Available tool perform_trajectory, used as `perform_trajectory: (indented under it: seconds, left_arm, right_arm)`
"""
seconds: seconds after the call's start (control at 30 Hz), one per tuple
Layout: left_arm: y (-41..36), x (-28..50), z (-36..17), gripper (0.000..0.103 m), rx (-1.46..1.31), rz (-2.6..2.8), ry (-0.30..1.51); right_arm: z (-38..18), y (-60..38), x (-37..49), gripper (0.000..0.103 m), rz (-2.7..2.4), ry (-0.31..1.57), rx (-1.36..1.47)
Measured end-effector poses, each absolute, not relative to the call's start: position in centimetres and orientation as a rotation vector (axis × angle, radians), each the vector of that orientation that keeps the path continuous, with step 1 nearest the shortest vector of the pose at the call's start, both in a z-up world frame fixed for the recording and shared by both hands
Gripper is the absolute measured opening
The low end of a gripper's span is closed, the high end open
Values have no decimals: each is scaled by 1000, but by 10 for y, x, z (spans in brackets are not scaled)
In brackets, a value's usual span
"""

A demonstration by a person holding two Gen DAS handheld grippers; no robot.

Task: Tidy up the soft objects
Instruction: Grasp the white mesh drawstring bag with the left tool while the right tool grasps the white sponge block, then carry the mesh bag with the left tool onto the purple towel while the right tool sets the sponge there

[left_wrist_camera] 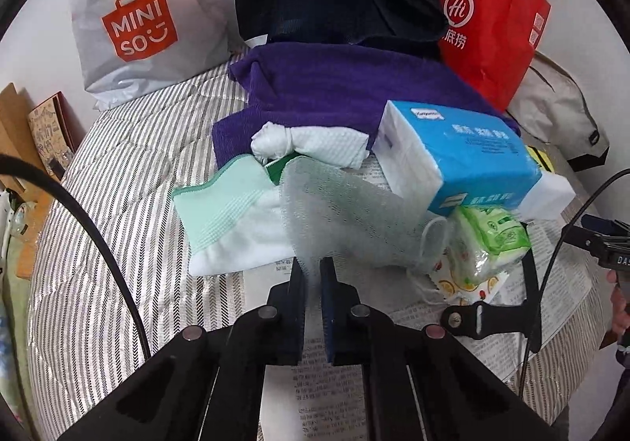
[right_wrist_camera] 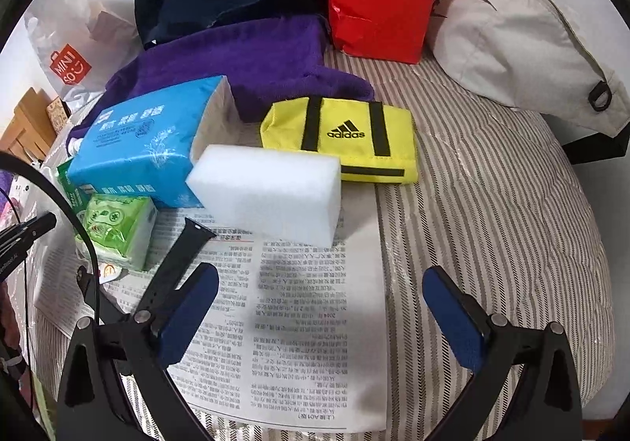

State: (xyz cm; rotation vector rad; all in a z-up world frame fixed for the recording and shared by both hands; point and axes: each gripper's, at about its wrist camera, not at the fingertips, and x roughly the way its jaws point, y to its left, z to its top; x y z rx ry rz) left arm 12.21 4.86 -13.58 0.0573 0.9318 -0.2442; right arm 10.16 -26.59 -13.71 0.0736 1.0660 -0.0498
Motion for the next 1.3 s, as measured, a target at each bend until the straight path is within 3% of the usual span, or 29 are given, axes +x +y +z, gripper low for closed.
perform_trajectory:
  seconds: [0.57, 0.67, 1.3]
  left_arm:
    - [48, 121, -130, 7, 37, -250, 939]
    - [49, 122, -129, 7, 29, -253, 938]
    - [64, 105, -76, 7, -11, -262, 839]
  right_arm:
    - [-144, -242, 140, 102, -61, 1025, 116]
    - [-148, -239, 144, 83, -61, 1022, 122]
    - [-84, -255, 121, 83, -41, 925, 91]
